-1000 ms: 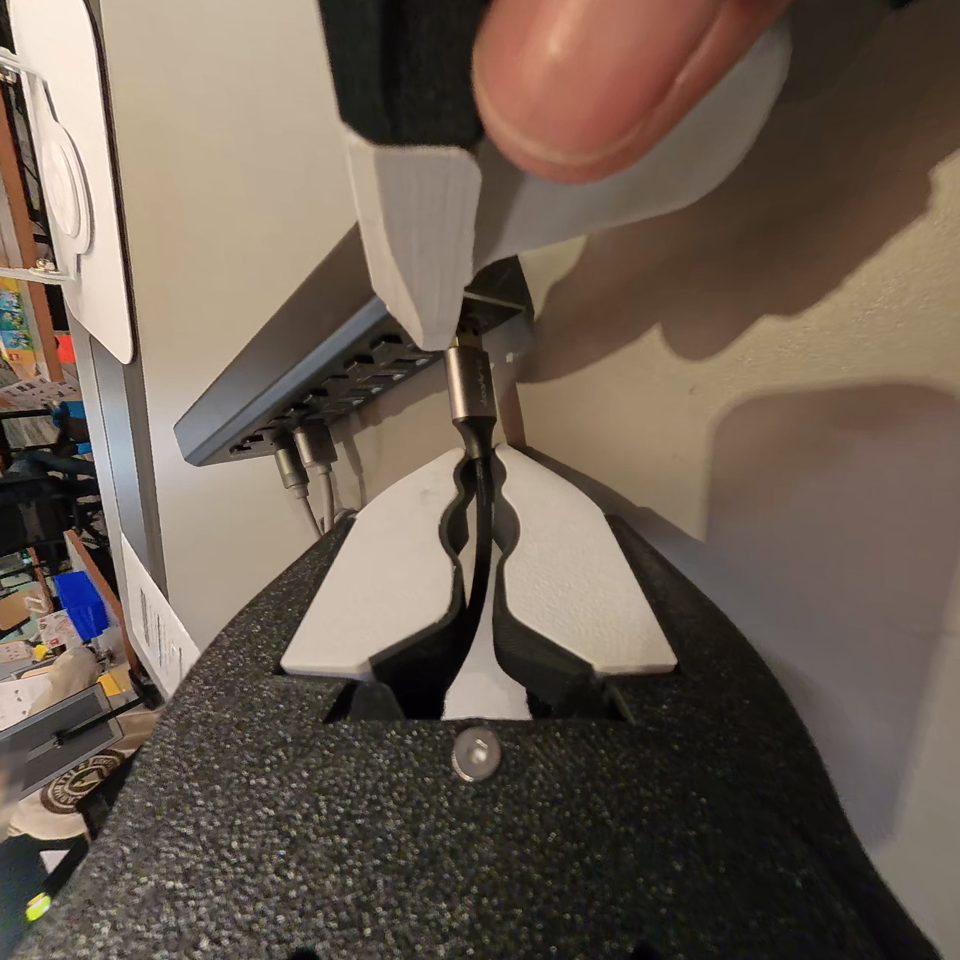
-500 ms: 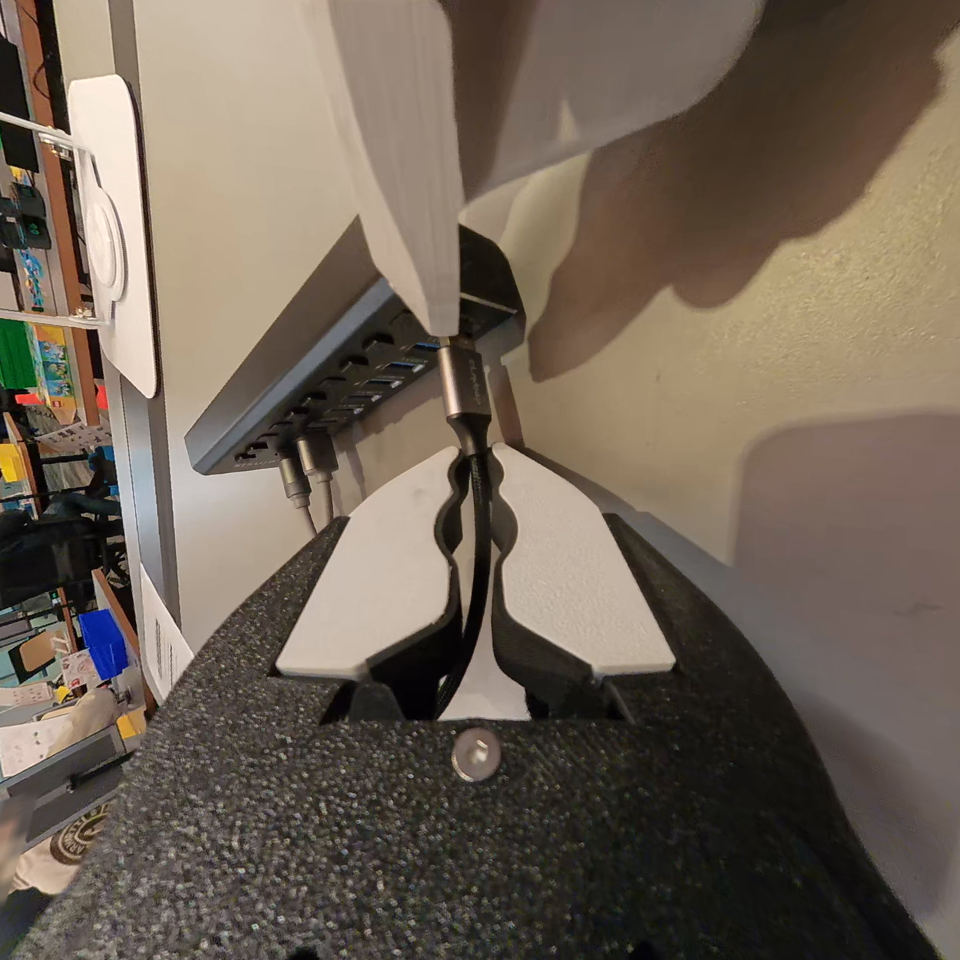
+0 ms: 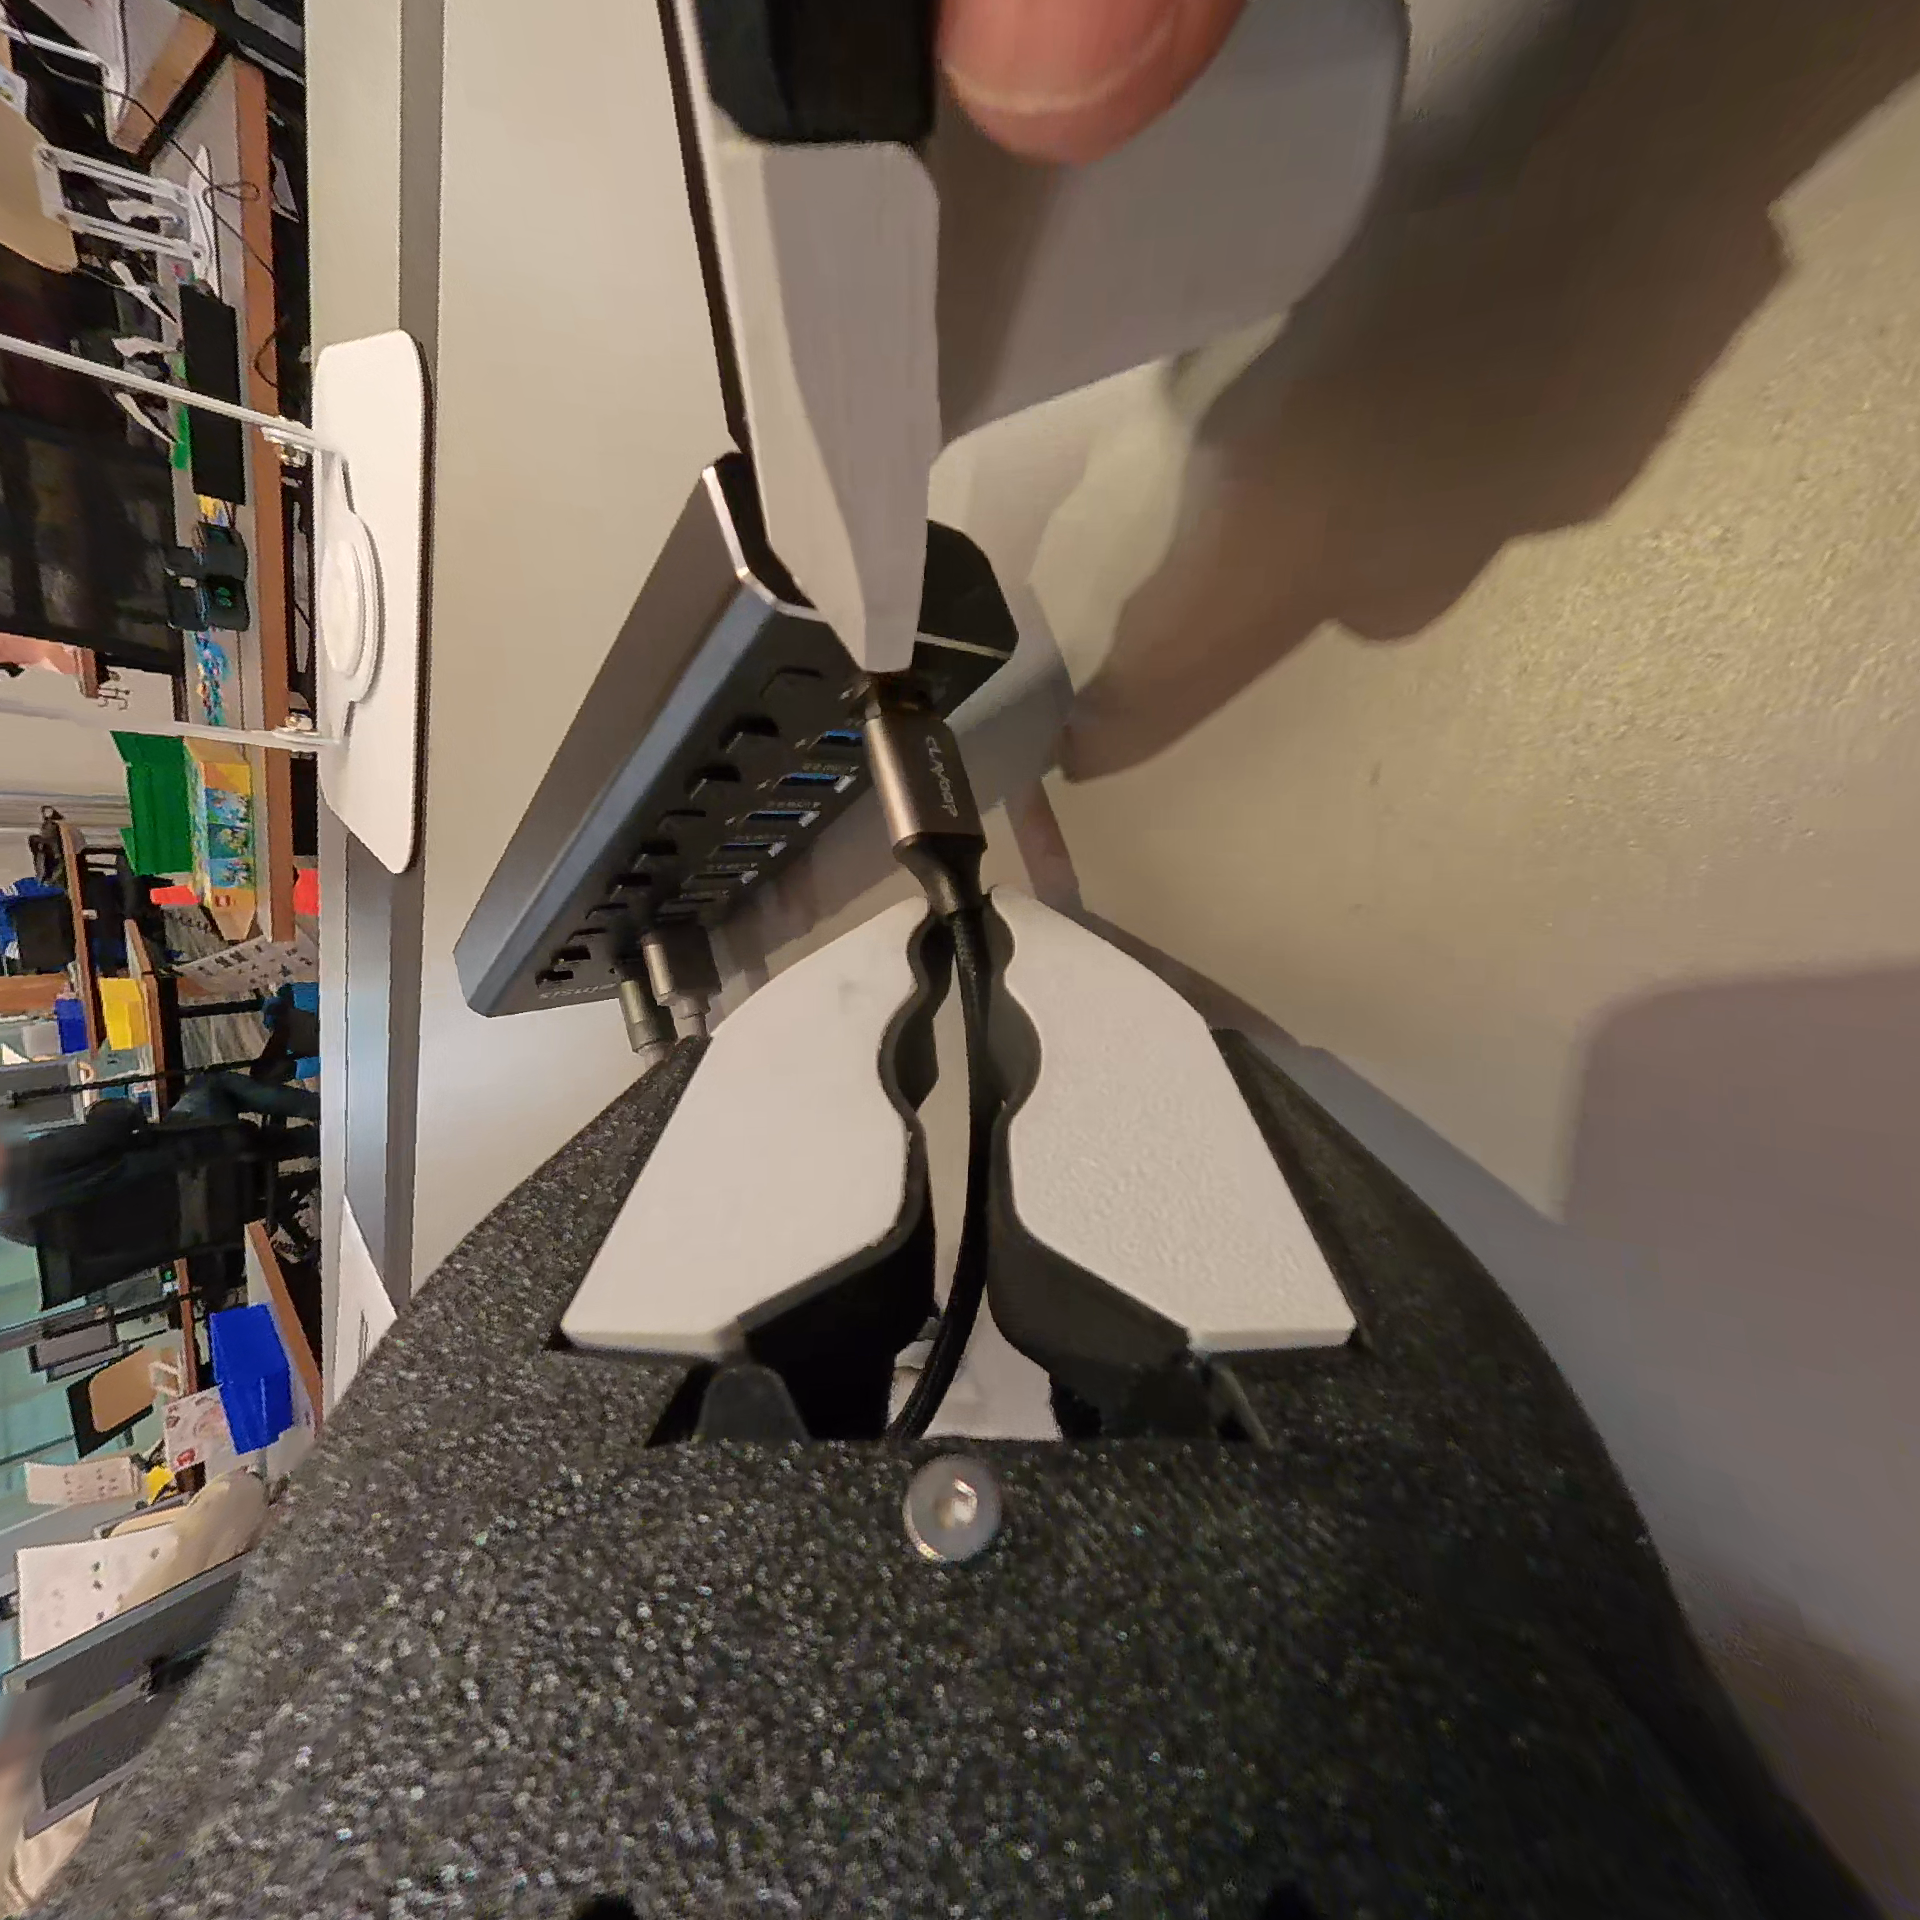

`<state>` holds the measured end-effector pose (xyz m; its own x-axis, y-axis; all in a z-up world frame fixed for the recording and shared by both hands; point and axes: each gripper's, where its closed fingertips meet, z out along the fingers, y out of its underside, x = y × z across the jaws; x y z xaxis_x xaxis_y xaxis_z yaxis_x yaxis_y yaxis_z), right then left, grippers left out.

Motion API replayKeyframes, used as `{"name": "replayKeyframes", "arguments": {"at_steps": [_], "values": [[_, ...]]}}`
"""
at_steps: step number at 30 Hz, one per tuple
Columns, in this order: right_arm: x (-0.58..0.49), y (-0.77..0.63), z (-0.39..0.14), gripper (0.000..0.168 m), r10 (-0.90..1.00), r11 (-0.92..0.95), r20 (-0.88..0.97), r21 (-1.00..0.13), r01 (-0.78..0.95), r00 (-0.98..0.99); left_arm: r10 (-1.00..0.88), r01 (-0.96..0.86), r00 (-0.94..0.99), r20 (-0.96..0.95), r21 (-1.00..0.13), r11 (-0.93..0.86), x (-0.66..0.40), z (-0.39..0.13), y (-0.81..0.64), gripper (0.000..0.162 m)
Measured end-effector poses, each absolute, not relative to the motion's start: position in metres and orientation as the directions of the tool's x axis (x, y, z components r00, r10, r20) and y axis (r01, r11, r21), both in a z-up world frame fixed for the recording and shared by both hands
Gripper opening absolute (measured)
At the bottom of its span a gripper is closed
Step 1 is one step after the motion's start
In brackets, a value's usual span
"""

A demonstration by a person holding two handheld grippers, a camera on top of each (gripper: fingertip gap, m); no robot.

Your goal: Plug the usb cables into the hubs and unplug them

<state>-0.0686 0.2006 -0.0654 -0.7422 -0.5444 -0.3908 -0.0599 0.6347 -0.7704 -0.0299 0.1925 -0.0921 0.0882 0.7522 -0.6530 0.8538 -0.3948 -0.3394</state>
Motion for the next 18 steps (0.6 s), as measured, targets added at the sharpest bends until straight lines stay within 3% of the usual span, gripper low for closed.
{"name": "replayKeyframes", "arguments": {"at_steps": [10,18], "values": [[-0.064,0.202,-0.064,0.027,-0.594,0.604,-0.314,-0.782,-0.152,-0.741,0.756,0.834,0.078,-0.65,-0.373,-0.407,-0.027,-0.089,0.189,0.004],[-0.078,0.211,-0.046,0.037,-0.602,0.559,-0.3,-0.82,-0.122,-0.74,0.746,0.831,0.087,-0.66,-0.364,-0.42,-0.043,-0.086,0.206,0.005]]}}
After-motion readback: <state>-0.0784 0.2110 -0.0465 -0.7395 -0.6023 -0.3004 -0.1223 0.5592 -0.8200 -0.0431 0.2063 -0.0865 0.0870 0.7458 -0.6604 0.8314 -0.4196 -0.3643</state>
